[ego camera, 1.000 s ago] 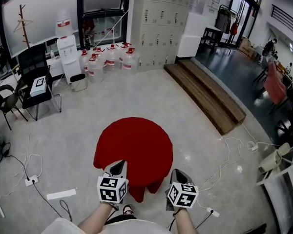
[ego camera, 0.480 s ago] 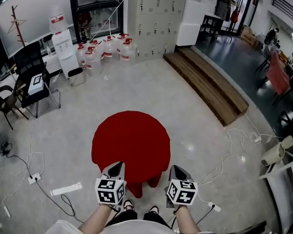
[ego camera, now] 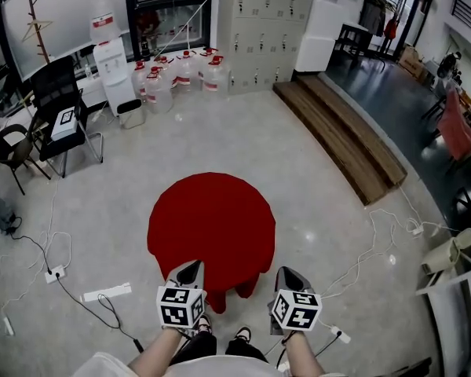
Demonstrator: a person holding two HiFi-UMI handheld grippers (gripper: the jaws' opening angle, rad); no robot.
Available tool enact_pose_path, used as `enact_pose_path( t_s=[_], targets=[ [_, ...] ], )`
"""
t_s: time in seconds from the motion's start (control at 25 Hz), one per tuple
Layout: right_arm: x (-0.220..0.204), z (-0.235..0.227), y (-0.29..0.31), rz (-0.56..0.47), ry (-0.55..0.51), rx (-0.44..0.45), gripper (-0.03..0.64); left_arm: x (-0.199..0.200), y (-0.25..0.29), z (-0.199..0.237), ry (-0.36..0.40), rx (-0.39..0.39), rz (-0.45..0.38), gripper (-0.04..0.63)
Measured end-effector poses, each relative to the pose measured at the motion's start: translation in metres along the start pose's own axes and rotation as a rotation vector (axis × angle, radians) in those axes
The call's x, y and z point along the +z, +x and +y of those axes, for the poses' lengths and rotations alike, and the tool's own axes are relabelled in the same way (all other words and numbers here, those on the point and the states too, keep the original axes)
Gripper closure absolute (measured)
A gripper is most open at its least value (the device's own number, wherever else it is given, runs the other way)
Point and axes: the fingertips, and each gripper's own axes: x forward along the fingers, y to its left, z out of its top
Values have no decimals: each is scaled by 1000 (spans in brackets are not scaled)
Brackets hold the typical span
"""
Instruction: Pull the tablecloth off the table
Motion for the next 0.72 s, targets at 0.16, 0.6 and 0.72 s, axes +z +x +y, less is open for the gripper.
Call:
enact_pose_path(
  t_s=[0.16, 0.6, 0.72],
  targets=[
    [-13, -6, -4, 21, 13, -10, 592, -12, 1, -6, 1, -13, 21, 580],
    [-77, -8, -8, 119, 77, -25, 592, -69, -2, -14, 9, -43, 149, 580],
    [-94, -1, -5, 146, 108, -17, 592, -87, -4, -10, 10, -46, 193, 580]
  ],
)
